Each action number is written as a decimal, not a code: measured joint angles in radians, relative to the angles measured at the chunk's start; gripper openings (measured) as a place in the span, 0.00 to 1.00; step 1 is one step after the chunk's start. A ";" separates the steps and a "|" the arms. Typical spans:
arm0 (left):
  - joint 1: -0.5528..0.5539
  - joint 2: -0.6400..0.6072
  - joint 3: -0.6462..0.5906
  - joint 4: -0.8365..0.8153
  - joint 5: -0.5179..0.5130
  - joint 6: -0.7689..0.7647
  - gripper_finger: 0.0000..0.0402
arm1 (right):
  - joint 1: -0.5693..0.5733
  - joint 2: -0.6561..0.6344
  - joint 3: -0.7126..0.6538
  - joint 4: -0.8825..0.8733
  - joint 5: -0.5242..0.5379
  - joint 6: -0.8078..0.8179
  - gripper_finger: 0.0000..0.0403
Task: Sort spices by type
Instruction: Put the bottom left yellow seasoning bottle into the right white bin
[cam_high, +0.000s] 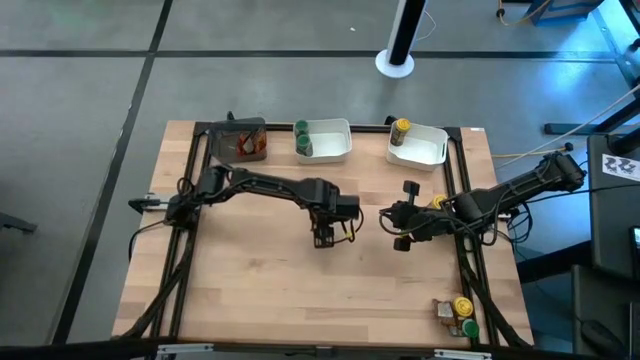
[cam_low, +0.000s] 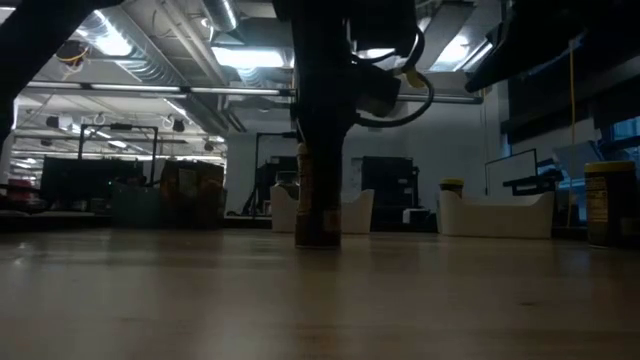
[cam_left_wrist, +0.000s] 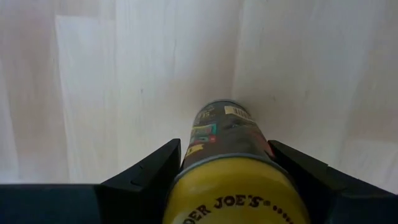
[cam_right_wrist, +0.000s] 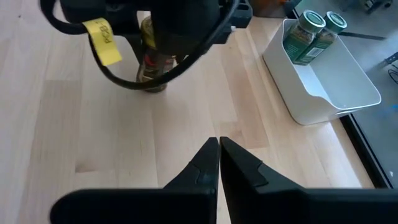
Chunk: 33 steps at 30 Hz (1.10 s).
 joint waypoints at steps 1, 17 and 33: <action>0.002 0.000 0.000 -0.001 0.000 0.000 0.55 | 0.000 0.000 0.000 0.000 0.000 0.000 0.04; 0.006 -0.006 -0.001 0.004 0.034 0.057 0.56 | 0.000 0.000 0.000 0.004 0.001 0.000 0.04; 0.016 -0.006 0.016 -0.028 0.030 0.096 0.56 | 0.000 0.001 0.000 0.007 0.025 0.024 0.04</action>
